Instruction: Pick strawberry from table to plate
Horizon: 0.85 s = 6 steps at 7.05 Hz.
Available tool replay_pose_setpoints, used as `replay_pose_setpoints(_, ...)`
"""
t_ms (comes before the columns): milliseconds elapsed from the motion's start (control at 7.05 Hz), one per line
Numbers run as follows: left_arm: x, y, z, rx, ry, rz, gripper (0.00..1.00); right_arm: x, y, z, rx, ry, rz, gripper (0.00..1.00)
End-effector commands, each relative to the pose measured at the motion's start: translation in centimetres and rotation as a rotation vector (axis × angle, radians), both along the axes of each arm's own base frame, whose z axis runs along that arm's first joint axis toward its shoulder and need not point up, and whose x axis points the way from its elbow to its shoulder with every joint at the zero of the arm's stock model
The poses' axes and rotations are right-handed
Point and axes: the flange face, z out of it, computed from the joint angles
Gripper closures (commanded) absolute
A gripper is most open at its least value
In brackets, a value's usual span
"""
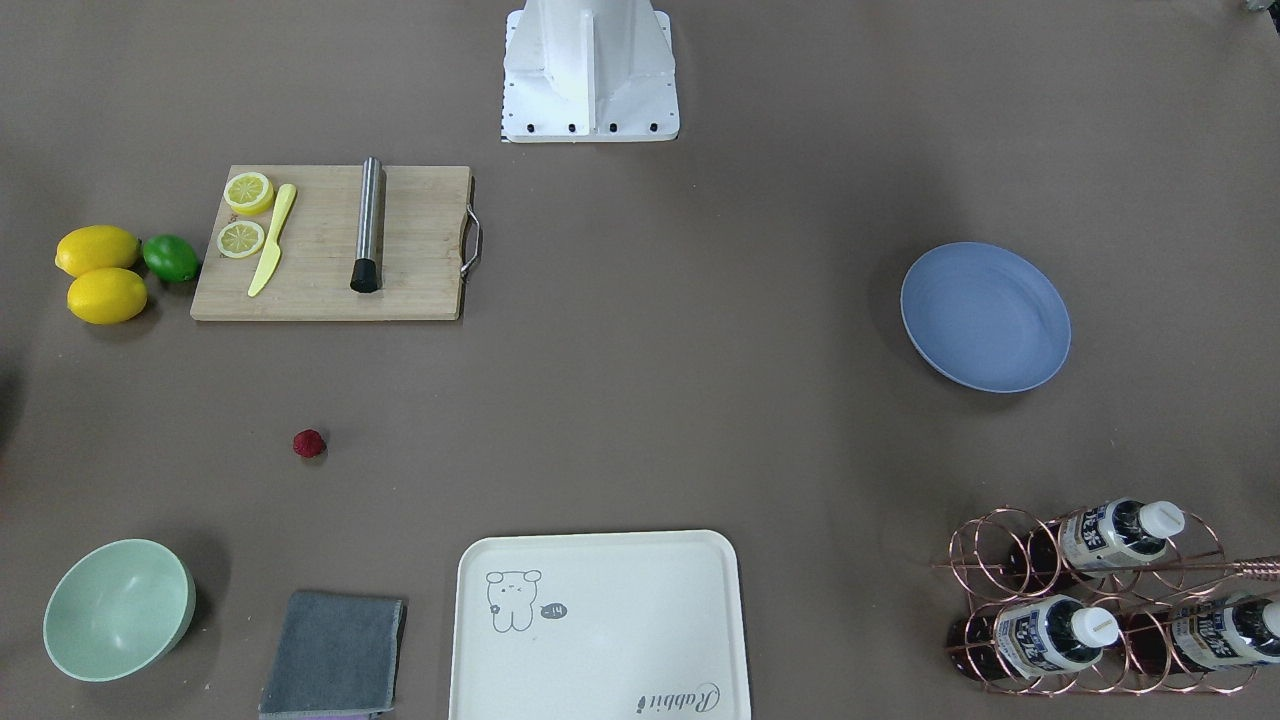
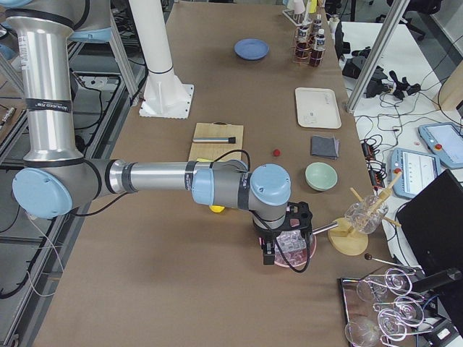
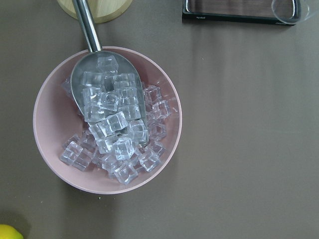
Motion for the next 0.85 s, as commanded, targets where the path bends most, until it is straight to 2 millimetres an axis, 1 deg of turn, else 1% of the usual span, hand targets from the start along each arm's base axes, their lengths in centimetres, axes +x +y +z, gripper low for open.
replay_pose_setpoints(0, -0.1, 0.5, 0.5, -0.008, -0.001, 0.001, 0.02, 1.5, 0.2, -0.7, 0.013, 0.004, 0.030, 0.00)
replay_pose_setpoints(142, -0.1, 0.5, 1.0, -0.015, -0.002, 0.003, 0.02, 1.5, 0.2, -0.7, 0.014, 0.006, 0.030, 0.00)
replay_pose_setpoints(426, -0.1, 0.6, 1.0, -0.020, -0.002, -0.001, 0.02, 1.6, 0.0, -0.8, 0.017, 0.008, 0.030, 0.00)
replay_pose_setpoints(568, 0.0, 0.4, -0.4, 0.006, 0.001, -0.001, 0.02, 1.7, -0.4, -1.7, 0.035, 0.012, 0.032, 0.00)
replay_pose_setpoints(710, 0.2, -0.4, -2.2, 0.042, 0.002, 0.002, 0.02, 1.7, -0.9, -2.4, 0.047, 0.013, 0.029, 0.00)
